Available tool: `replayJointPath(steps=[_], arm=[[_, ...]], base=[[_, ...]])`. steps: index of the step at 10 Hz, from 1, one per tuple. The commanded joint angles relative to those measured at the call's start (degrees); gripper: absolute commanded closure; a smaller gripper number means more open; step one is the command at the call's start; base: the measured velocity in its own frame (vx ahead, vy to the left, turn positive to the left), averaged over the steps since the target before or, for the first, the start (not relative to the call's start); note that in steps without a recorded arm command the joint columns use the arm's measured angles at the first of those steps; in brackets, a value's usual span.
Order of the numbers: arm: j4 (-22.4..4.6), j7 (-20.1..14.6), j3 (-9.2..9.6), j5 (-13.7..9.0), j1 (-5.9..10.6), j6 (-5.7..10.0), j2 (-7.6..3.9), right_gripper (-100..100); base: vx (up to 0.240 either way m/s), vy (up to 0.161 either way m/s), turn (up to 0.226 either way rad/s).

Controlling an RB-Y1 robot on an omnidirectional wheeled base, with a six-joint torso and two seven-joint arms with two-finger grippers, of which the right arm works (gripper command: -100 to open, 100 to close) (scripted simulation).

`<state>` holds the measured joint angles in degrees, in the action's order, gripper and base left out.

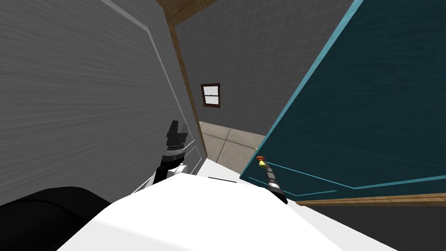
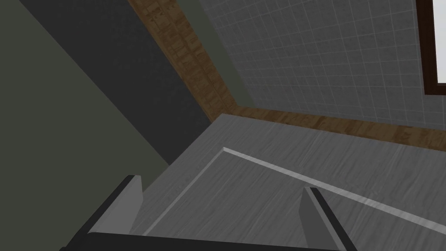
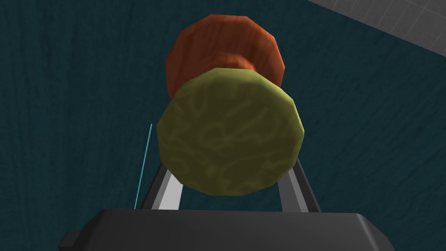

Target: Pull the door open

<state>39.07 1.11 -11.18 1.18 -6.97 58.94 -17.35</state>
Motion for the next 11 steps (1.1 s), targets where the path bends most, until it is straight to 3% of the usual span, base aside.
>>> replayJointPath(steps=[1,11], arm=[[0.08,-2.86,0.13,-1.18,0.26,-0.21,-0.02,100],[0.07,-17.13,1.27,-7.23,1.61,-2.42,0.37,100]], base=[[-0.06,-0.028,0.099],[-0.071,-0.025,0.094]])
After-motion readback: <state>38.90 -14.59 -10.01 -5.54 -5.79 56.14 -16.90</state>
